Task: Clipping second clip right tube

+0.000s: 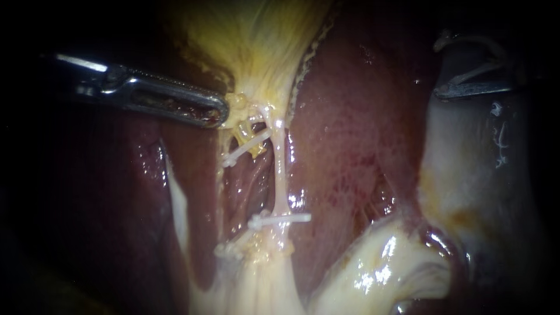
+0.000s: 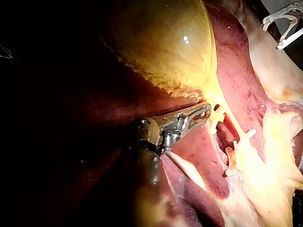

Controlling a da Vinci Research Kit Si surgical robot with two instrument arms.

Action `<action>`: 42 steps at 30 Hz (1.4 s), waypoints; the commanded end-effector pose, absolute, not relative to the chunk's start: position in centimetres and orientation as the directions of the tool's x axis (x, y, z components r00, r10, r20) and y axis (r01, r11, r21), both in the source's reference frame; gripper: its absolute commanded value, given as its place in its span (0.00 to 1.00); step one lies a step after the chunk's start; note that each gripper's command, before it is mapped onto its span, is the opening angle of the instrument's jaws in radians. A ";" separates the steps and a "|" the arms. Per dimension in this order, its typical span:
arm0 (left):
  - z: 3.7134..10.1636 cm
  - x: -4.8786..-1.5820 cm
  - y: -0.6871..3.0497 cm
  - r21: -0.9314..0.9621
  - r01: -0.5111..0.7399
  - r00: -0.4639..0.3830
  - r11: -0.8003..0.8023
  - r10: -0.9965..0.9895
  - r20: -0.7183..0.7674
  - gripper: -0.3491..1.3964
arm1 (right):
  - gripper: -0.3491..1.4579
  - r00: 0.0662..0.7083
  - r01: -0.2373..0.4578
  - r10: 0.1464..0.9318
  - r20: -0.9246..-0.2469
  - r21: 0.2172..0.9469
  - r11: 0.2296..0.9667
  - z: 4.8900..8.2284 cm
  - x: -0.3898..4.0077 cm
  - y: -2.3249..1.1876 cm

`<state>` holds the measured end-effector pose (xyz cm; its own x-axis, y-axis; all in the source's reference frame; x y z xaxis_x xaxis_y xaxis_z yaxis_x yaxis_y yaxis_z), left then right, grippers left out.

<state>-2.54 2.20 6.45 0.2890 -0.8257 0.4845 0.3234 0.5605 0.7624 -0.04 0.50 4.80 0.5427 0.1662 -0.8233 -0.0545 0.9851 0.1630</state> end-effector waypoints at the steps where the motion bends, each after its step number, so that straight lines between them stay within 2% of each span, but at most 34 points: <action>1: 6.45 -2.53 2.20 0.763 0.323 0.289 0.560 -0.826 0.484 0.00 | 0.47 0.543 -0.055 0.166 -0.823 0.163 0.985 4.81 -0.04 0.50; 8: 6.34 -2.38 2.24 0.770 0.310 0.293 0.557 -0.827 0.480 0.00 | 0.47 0.543 -0.056 0.167 -0.823 0.163 0.985 4.82 -0.04 0.50; 19: 5.85 -1.78 2.58 0.760 0.371 0.254 0.533 -0.846 0.470 0.00 | 0.47 0.542 -0.054 0.166 -0.824 0.164 0.985 4.83 -0.04 0.50; 27: 5.83 -1.74 2.59 0.758 0.373 0.248 0.536 -0.844 0.475 0.00 | 0.47 0.534 -0.034 0.166 -0.829 0.175 0.984 4.84 0.01 0.47; 29: 5.83 -1.74 2.59 0.757 0.373 0.248 0.536 -0.844 0.475 0.00 | 0.47 0.519 0.001 0.160 -0.839 0.188 0.982 4.85 0.05 0.44; 36: 5.83 -1.74 2.58 0.757 0.374 0.248 0.536 -0.844 0.475 0.00 | 0.47 0.506 -0.001 0.235 -0.829 0.272 0.962 4.90 0.27 0.23; 42: 5.83 -1.75 2.57 0.757 0.374 0.248 0.536 -0.844 0.476 0.00 | 0.47 0.498 -0.017 0.335 -0.800 0.377 0.926 4.93 0.54 0.03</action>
<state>-1.75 2.56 5.83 0.2475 -0.8442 0.4754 0.3746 0.5359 0.7566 0.57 0.00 4.93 0.4982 0.3451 -0.7954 -0.0161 0.9209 0.3894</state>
